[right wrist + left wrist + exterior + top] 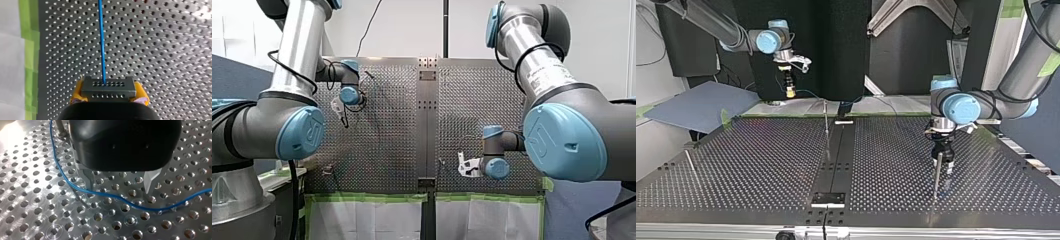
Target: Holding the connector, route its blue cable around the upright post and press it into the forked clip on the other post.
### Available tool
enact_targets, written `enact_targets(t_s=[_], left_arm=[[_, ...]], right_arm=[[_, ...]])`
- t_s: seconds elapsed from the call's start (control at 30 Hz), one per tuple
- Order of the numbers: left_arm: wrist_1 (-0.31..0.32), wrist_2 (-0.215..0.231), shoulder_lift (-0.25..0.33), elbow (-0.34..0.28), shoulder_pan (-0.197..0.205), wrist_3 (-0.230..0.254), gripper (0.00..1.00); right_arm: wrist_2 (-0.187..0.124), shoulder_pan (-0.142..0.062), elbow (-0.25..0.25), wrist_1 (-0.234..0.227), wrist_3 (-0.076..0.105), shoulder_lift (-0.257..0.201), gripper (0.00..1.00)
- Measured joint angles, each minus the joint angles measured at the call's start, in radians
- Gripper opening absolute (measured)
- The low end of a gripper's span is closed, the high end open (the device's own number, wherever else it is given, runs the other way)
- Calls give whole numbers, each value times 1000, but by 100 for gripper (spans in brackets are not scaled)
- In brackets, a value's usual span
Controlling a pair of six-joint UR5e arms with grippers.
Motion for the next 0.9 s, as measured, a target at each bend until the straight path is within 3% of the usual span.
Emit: enact_targets(t_s=[0.13, 0.3, 0.53, 0.67, 0.9], left_arm=[[-3, 0, 0, 0, 1, 0, 100], [-15, -10, 0, 0, 1, 1, 100], [-26, -18, 0, 1, 2, 2, 100], [-29, -18, 0, 0, 1, 3, 100], [-31, -18, 0, 0, 1, 3, 100]], right_arm=[[-11, -3, 33, -34, 26, -40, 0], [-13, 1, 47, -51, 25, -89, 0], [-11, 10, 51, -33, 20, -143, 0], [-7, 15, 54, -30, 12, -131, 0], [18, 22, 54, -28, -24, -82, 0]])
